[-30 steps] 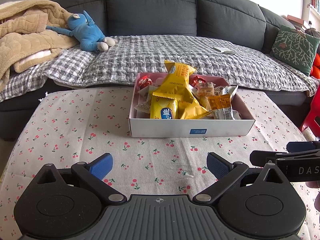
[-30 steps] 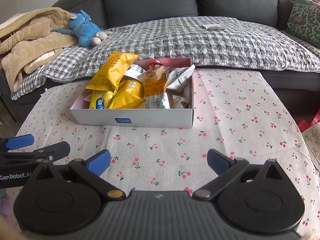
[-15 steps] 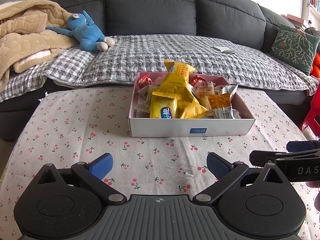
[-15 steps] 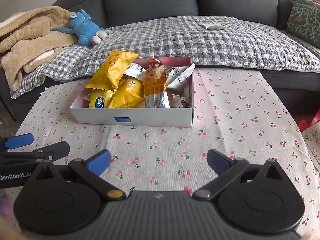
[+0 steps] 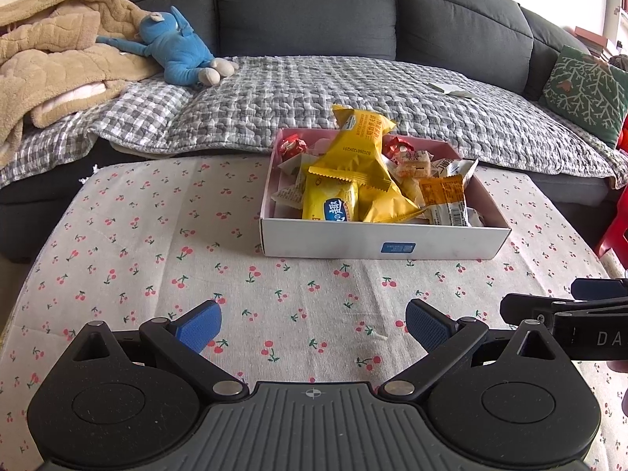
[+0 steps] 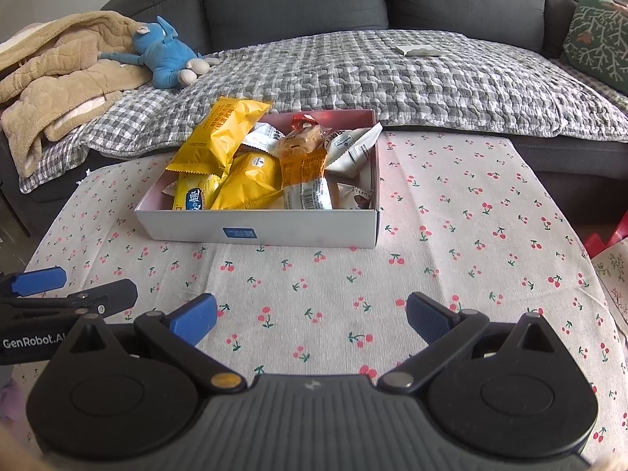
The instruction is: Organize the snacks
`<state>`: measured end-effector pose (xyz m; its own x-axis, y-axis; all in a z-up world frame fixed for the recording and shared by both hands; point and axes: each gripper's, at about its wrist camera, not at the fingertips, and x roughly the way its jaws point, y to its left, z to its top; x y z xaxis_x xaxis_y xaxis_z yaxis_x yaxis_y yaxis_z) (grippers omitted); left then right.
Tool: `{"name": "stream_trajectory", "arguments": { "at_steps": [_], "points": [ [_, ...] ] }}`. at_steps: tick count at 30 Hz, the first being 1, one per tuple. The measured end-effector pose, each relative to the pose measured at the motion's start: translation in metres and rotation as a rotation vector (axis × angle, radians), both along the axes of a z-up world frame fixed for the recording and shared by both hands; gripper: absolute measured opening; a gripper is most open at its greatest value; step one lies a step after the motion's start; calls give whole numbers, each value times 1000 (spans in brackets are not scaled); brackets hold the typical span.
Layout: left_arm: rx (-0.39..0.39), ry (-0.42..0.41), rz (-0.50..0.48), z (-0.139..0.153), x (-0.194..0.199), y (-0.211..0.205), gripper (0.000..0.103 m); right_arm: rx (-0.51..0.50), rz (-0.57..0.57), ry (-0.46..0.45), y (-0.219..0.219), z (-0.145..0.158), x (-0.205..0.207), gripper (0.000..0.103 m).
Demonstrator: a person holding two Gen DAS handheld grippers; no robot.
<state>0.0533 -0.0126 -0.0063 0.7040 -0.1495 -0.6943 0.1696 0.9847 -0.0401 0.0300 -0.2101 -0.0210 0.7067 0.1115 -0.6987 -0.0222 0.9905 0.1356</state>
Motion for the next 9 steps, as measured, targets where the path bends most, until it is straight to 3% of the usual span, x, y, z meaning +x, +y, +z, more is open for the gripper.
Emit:
{"name": "stream_trajectory", "arguments": {
  "at_steps": [9],
  "points": [
    [58, -26, 44, -26, 6, -2, 101, -73, -29, -66, 5, -20, 1, 103]
  ]
}}
